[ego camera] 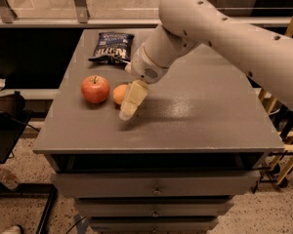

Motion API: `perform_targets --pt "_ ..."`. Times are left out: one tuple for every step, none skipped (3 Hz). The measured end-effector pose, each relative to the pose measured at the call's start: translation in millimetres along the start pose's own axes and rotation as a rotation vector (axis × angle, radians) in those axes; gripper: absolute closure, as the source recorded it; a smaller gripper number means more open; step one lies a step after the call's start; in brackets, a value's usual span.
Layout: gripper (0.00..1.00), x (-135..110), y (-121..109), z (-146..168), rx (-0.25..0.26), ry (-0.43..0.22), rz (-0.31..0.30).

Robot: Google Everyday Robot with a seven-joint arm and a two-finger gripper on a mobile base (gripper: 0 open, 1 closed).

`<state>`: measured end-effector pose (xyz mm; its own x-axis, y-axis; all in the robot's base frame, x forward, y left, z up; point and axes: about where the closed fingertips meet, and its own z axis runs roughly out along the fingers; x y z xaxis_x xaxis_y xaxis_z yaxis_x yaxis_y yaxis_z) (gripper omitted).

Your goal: Move orange near apple

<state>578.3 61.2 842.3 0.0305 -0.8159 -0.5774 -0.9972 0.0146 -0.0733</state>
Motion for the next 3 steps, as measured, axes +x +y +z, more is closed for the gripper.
perform_targets --pt "0.00 26 1 -18 0.039 -0.028 0.030" --pt "0.00 64 1 -42 0.104 -0.057 0.076" --pt "0.00 73 1 -48 0.117 -0.057 0.089"
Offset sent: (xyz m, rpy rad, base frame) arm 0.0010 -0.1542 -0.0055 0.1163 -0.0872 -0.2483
